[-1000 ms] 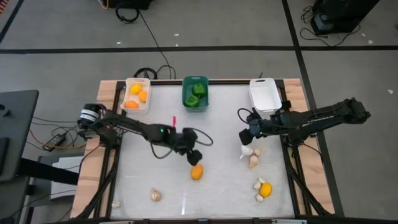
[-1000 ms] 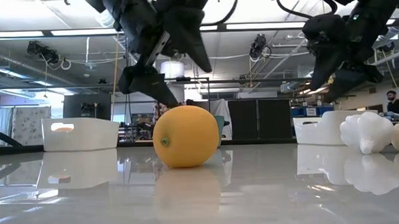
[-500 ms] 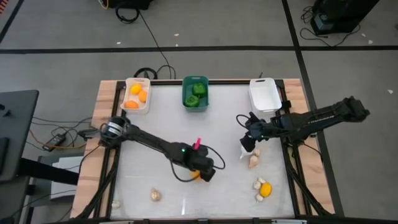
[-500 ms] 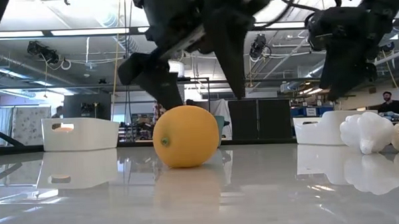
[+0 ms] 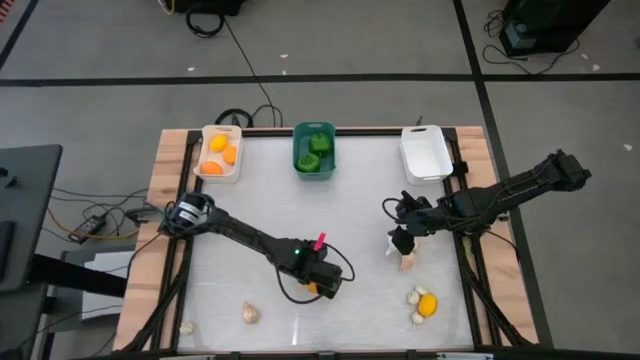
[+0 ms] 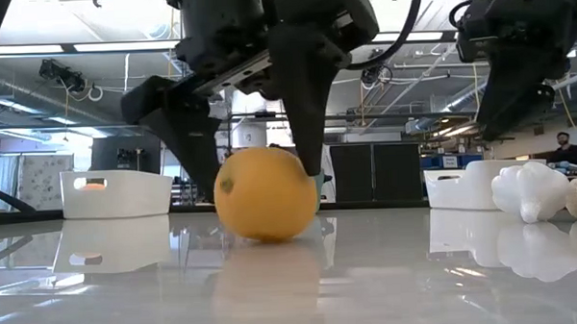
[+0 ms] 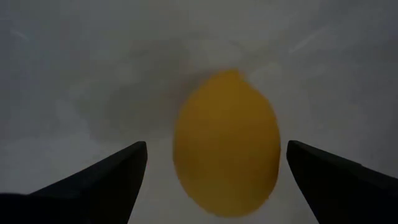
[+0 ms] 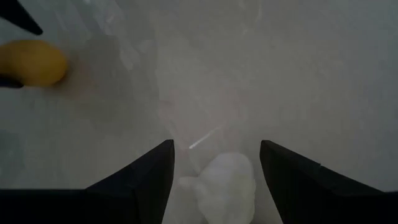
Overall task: Sort produce into baskets
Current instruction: Put the left yellow lemon into the left white bin
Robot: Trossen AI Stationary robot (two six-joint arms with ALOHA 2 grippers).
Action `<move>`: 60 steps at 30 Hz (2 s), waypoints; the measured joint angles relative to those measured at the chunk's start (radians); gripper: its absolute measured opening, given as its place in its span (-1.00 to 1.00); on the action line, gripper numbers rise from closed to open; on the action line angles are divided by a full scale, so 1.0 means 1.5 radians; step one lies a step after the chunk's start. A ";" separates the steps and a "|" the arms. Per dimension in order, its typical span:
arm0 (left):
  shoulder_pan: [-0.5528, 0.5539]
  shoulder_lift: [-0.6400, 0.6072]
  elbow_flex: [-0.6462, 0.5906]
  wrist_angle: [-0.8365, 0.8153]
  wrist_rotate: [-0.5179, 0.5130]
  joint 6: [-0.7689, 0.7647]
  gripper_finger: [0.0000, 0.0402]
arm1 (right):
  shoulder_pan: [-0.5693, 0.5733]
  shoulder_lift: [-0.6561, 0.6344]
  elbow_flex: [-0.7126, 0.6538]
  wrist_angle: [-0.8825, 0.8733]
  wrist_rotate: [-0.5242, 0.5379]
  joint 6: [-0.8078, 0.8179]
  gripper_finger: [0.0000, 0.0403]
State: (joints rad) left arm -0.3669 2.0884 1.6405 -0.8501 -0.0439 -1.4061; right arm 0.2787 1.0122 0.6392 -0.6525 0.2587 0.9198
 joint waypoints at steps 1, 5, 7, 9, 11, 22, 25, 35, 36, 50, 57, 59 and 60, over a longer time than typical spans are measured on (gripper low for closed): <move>-0.002 0.000 0.000 -0.001 0.006 -0.003 0.95 | 0.001 0.000 0.000 0.000 0.006 0.002 0.23; -0.008 0.000 0.000 -0.024 0.008 -0.007 0.95 | 0.002 0.000 0.000 0.000 0.020 0.003 0.23; -0.006 0.000 -0.001 -0.033 0.007 -0.009 0.95 | 0.002 0.000 0.000 0.000 0.025 0.003 0.23; -0.005 0.000 -0.004 -0.024 0.005 -0.008 0.95 | 0.002 0.000 0.000 0.000 0.026 0.007 0.23; -0.006 0.004 -0.006 -0.030 0.006 -0.008 0.95 | 0.002 0.000 0.000 0.000 0.031 0.010 0.23; -0.004 0.026 -0.007 -0.096 0.027 0.064 0.94 | -0.012 0.000 0.000 0.000 0.049 0.015 0.23; 0.005 0.026 -0.007 -0.113 0.026 0.084 0.86 | -0.020 0.000 0.000 0.000 0.049 0.015 0.23; 0.030 0.026 -0.007 -0.112 0.027 0.151 0.49 | -0.033 0.000 0.000 0.001 0.049 0.019 0.23; 0.032 0.026 -0.007 -0.112 0.028 0.158 0.51 | -0.033 0.000 0.000 0.000 0.048 0.019 0.23; 0.057 0.025 0.043 -0.159 0.000 0.236 0.54 | -0.040 0.000 0.000 0.001 0.061 0.038 0.23; 0.082 0.024 0.102 -0.232 -0.028 0.308 0.54 | -0.040 0.000 0.000 0.002 0.059 0.047 0.23; 0.092 0.019 0.109 -0.240 -0.028 0.327 0.54 | -0.040 0.000 0.000 0.003 0.059 0.048 0.23; 0.096 0.014 0.109 -0.246 -0.029 0.338 0.54 | -0.040 0.000 0.000 0.004 0.059 0.050 0.23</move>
State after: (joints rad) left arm -0.2224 2.1096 1.8048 -1.2187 -0.0873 -0.8990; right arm 0.2183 1.0119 0.6392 -0.6468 0.3466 0.9941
